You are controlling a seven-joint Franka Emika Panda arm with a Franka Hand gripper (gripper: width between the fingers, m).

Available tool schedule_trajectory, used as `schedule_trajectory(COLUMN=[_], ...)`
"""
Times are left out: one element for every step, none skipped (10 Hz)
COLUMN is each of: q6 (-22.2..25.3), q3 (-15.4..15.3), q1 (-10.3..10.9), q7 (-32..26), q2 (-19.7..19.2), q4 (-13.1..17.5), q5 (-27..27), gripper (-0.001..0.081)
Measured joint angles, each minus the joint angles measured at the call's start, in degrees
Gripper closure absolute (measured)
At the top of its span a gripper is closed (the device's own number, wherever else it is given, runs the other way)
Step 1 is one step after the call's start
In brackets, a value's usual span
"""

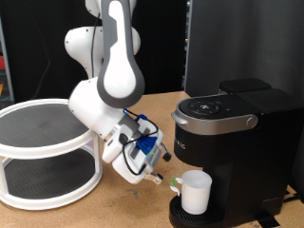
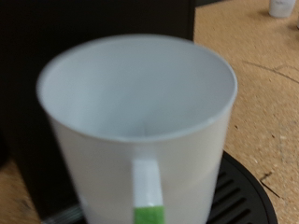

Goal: Make a cup of coffee with the keurig machine

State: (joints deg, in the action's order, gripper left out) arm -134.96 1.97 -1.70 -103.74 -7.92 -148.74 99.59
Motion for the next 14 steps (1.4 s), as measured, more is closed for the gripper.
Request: schedule_trajectory(q6=[1.77,3.04,4.19,4.9,5.54,6.15,6.54,6.53,6.53,6.88,7.83,8.27,8.12,7.81], q3=[0.76,1.38,2.07,2.71,3.39,4.12,4.46,4.45,4.52,4.72,5.02,5.11,5.05,4.89], q1=[-0.77,-1.52,-2.14,-2.77,-3.39,-4.11,-4.65,-4.64,-4.64,-4.65,-4.69,-4.8,-4.8,-4.8], q7=[2.51,5.27,7.9,10.51,12.71,14.15,14.8,14.8,14.8,14.97,15.29,15.65,17.01,19.33], q2=[1.99,3.98,6.02,8.07,10.05,11.99,14.11,13.92,13.81,13.85,14.17,14.9,16.19,17.91], q4=[-1.17,-2.14,-2.95,-3.66,-4.26,-4.81,-6.09,-6.08,-6.11,-6.12,-6.13,-6.17,-6.27,-6.36], q5=[-2.95,-5.77,-8.42,-11.21,-14.23,-17.0,-18.41,-18.38,-18.34,-18.34,-18.34,-18.07,-17.93,-18.04], gripper=[0.0006,0.0006,0.0006,0.0006,0.0006,0.0006,0.0006,0.0006,0.0006,0.0006,0.0006,0.0006,0.0006,0.0006])
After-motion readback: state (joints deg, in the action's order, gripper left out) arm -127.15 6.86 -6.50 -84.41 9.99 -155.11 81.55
